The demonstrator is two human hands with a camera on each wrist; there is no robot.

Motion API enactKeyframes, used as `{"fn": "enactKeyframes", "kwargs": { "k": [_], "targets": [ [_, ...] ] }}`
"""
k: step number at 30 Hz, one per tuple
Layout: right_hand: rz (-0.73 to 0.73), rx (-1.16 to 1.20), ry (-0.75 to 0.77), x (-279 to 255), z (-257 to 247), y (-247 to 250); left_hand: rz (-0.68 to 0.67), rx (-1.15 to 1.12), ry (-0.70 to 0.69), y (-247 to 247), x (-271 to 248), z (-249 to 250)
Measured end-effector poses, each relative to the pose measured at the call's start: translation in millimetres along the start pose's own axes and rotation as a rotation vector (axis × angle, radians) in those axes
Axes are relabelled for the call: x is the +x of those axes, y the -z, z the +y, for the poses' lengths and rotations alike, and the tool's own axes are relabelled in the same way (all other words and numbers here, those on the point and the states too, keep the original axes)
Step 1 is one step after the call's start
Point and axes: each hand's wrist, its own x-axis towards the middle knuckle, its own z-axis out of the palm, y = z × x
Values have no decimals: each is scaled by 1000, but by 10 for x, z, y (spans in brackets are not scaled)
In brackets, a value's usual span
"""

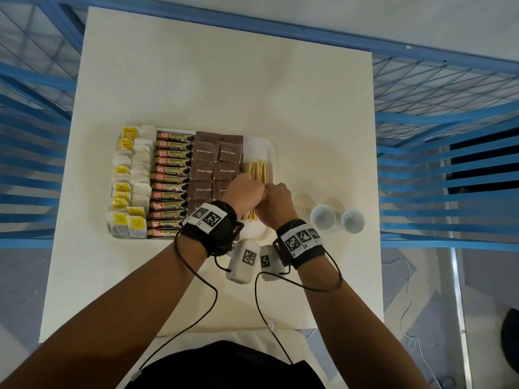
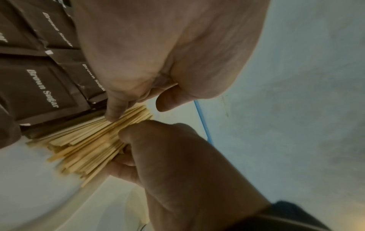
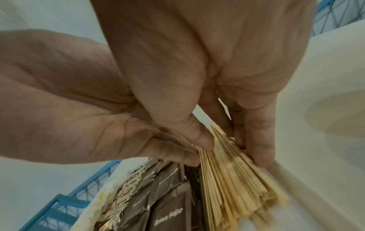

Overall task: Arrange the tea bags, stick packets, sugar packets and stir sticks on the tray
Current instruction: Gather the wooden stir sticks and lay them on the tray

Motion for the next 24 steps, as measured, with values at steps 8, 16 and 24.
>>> {"fn": "enactKeyframes", "kwargs": {
  "k": [8, 16, 24],
  "targets": [
    [2, 107, -121, 3, 54, 69, -59, -82, -57, 81, -44, -45],
    [72, 250, -40, -103, 220, -37, 135, 775, -629, 182, 41, -331],
    [65, 56, 125, -221, 305, -217, 110, 1314, -802, 170, 186, -685]
  ]
}}
